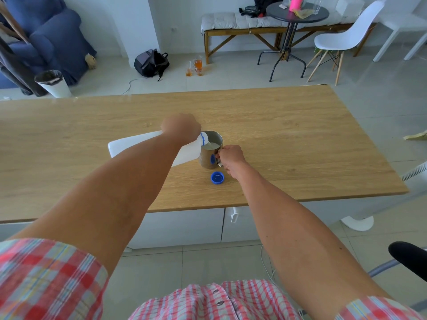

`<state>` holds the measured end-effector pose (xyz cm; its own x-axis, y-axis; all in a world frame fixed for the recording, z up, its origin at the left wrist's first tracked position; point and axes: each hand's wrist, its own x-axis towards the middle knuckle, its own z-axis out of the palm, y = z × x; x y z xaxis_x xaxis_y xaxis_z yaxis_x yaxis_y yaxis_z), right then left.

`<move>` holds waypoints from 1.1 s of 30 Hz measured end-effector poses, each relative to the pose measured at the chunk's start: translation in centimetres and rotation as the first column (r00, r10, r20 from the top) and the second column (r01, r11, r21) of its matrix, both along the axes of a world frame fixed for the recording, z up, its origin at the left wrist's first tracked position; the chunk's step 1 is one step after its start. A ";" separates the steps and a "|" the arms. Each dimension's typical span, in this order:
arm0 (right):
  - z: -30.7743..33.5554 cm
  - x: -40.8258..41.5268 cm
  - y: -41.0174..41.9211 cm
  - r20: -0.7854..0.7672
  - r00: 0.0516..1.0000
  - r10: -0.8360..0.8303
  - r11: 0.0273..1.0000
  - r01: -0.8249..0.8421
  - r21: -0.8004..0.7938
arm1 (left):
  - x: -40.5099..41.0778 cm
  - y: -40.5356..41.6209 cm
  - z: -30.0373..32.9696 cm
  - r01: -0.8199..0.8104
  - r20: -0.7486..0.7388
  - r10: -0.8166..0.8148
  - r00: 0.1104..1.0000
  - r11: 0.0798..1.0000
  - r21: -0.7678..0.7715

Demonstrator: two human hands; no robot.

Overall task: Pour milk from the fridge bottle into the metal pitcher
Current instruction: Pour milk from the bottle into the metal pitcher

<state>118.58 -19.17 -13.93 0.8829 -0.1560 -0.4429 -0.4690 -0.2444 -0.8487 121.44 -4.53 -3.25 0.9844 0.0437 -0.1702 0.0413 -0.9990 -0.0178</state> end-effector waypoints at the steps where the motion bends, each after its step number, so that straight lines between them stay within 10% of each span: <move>1: 0.0 0.0 0.0 -0.001 1.000 0.000 1.000 0.000 0.000 | 0.0 0.0 0.0 0.001 0.000 -0.001 1.000 1.000 0.002; 33: -0.2 0.2 0.1 0.007 1.000 -0.006 1.000 0.006 -0.003 | 0.1 -0.1 0.0 0.011 0.003 -0.011 1.000 1.000 0.023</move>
<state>118.74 -19.07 -14.08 0.8849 -0.1622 -0.4366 -0.4647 -0.2441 -0.8512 121.59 -4.65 -3.24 0.9855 0.0370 -0.1658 0.0306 -0.9987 -0.0411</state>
